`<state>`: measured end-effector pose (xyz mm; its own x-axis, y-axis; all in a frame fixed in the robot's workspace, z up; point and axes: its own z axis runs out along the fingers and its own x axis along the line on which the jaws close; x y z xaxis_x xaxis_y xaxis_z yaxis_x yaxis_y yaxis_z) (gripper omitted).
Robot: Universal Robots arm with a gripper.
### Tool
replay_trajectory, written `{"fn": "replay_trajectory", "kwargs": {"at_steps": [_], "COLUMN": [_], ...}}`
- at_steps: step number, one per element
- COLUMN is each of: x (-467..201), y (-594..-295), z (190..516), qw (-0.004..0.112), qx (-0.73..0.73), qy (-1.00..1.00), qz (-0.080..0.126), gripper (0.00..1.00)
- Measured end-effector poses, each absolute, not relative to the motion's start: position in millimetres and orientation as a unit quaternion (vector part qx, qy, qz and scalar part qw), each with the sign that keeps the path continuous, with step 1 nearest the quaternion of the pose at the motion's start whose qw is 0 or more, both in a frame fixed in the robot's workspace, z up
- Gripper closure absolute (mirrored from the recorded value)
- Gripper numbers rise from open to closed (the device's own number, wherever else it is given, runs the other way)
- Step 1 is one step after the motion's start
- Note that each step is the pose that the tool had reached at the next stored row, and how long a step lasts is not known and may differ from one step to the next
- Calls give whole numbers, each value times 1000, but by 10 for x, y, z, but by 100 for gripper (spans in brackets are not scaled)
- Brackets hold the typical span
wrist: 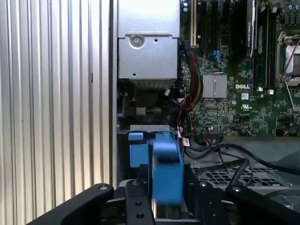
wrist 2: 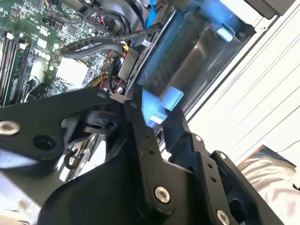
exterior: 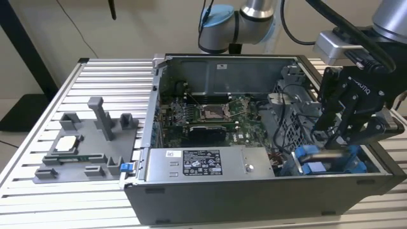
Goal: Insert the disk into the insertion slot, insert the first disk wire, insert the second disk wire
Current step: 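Insert the disk into the insertion slot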
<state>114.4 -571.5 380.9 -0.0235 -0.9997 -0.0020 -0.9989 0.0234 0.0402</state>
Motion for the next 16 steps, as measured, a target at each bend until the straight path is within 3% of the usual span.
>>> {"fn": "replay_trajectory", "kwargs": {"at_steps": [11,16], "x": [1143,1140], "y": [-5670,-5591], "z": [3906,3913], "qw": [11,-9], "qx": [699,699], "qy": [-715,-715], "qz": [-12,7], "gripper": [0,0]}}
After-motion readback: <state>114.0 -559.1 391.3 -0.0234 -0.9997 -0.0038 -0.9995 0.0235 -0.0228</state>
